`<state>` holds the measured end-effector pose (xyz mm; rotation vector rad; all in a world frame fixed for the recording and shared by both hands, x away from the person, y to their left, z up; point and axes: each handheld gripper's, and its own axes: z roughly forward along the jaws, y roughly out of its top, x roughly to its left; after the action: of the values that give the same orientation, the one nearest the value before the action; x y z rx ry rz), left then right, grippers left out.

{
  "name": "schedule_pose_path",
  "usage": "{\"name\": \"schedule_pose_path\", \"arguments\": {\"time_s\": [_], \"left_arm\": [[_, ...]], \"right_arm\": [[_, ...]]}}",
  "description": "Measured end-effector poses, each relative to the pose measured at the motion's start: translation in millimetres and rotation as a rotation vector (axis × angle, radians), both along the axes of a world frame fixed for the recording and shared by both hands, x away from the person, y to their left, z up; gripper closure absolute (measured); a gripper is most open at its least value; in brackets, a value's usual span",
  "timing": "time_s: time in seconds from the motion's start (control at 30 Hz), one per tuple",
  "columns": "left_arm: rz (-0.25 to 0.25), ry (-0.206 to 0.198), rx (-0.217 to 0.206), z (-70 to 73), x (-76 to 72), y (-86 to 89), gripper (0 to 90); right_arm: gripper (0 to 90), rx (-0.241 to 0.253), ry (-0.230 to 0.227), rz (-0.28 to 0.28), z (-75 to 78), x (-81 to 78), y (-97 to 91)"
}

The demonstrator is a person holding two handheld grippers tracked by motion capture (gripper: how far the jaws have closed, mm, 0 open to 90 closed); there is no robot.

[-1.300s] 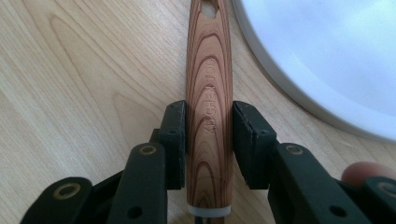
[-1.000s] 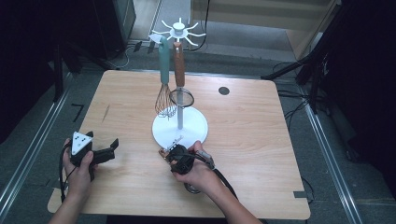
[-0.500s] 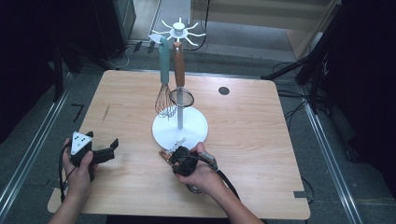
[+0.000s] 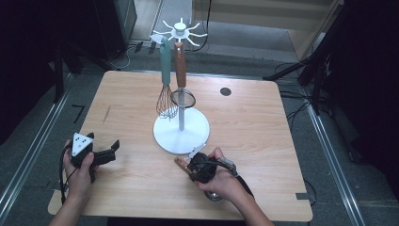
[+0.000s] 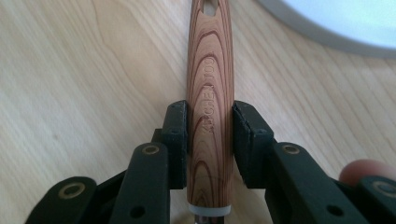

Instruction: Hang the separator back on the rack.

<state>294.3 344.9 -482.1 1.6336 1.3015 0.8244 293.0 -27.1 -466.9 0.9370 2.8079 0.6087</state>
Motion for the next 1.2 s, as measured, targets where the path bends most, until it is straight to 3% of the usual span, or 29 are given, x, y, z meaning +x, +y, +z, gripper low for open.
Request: {"name": "schedule_pose_path", "arguments": {"time_s": [0.23, 0.37, 0.63, 0.73, 0.97, 1.1, 1.2], "left_arm": [[-0.002, 0.003, -0.002, 0.0, 0.2, 0.3, 0.1], [-0.005, 0.003, -0.002, 0.1, 0.3, 0.3, 0.1], [-0.006, 0.003, 0.001, 0.0, 0.3, 0.2, 0.1], [-0.005, 0.002, 0.002, -0.1, 0.3, -0.2, 0.1], [-0.005, 0.005, 0.000, 0.0, 0.5, 0.2, 0.1], [-0.005, 0.007, -0.002, 0.1, 0.5, 0.4, 0.1], [-0.007, 0.006, -0.003, 0.1, 0.5, 0.4, 0.1]], "right_arm": [[66.1, -0.033, 0.043, -0.016, 2.6, 3.3, 2.9], [61.4, -0.083, 0.046, -0.017, 3.8, 5.0, 11.6], [68.4, -0.127, 0.091, -0.063, 6.3, 10.1, 19.2], [69.1, -0.129, 0.087, -0.064, 6.4, 9.9, 19.7], [69.5, -0.059, 0.062, -0.031, 4.5, 5.8, 17.8], [69.6, -0.013, 0.024, -0.006, 7.9, 3.9, 15.0], [69.6, 0.056, -0.004, -0.007, 13.4, 1.9, 12.5]]}}
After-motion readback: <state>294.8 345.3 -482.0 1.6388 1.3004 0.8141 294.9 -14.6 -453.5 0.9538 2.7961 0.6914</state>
